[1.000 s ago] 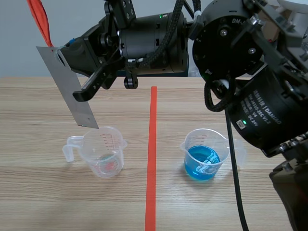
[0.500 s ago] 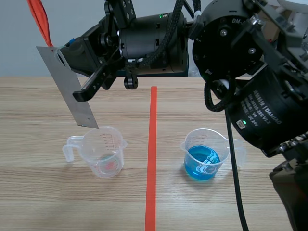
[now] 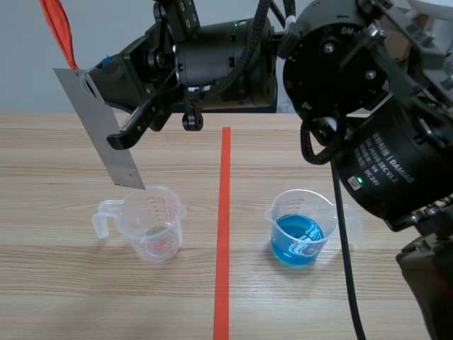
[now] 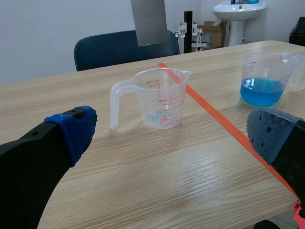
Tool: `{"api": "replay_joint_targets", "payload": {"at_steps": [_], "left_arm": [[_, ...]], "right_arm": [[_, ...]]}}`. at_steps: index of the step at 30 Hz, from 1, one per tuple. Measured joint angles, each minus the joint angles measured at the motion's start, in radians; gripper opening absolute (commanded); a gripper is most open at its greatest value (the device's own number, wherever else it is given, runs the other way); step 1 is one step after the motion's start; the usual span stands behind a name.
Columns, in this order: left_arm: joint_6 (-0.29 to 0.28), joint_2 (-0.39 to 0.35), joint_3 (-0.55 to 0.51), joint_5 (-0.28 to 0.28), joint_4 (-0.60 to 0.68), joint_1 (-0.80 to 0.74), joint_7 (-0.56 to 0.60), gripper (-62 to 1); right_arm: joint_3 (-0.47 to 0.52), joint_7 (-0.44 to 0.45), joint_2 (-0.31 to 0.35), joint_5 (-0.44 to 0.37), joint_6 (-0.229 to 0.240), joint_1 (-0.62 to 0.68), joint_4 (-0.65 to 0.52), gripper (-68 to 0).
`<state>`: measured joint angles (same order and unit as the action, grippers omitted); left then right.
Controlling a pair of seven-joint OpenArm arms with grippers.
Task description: Do the redox reaction experiment. move the plate over the left beaker
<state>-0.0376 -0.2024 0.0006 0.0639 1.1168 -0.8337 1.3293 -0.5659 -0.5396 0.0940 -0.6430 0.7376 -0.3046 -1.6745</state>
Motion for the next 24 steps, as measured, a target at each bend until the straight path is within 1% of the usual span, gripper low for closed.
{"api": "replay_joint_targets", "payload": {"at_steps": [17, 20, 24], "left_arm": [[0.000, 0.000, 0.000, 0.000, 0.000, 0.000, 0.000, 1.4], [0.000, 0.000, 0.000, 0.011, 0.000, 0.000, 0.000, 1.4], [0.000, 0.000, 0.000, 0.011, 0.000, 0.000, 0.000, 1.4]], "right_arm": [[0.000, 0.000, 0.000, 0.000, 0.000, 0.000, 0.000, -66.9], [0.000, 0.000, 0.000, 0.000, 0.000, 0.000, 0.000, -66.9], [0.000, 0.000, 0.000, 0.000, 0.000, 0.000, 0.000, -66.9]]}}
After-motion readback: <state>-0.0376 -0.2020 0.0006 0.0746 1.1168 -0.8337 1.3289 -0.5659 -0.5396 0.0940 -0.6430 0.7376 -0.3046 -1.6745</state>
